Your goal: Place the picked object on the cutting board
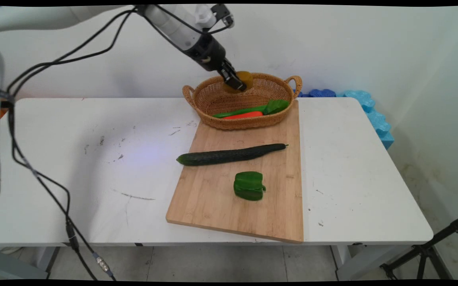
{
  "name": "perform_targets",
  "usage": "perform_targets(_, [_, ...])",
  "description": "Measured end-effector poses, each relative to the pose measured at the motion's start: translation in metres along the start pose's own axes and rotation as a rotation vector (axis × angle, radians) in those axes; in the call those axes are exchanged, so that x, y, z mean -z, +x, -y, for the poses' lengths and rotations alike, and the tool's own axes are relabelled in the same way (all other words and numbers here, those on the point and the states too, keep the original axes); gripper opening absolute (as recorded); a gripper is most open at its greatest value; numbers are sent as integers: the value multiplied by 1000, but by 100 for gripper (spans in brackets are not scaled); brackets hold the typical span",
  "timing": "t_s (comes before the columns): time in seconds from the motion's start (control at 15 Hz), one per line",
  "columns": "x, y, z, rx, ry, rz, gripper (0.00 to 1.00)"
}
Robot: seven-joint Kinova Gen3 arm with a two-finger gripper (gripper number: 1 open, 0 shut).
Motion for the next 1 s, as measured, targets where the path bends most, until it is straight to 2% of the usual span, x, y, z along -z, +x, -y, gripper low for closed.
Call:
perform_targets(0.6, [64, -55, -73, 22, -148, 33, 0])
perform_targets(1.0, [79, -97, -109, 2, -226, 56, 0])
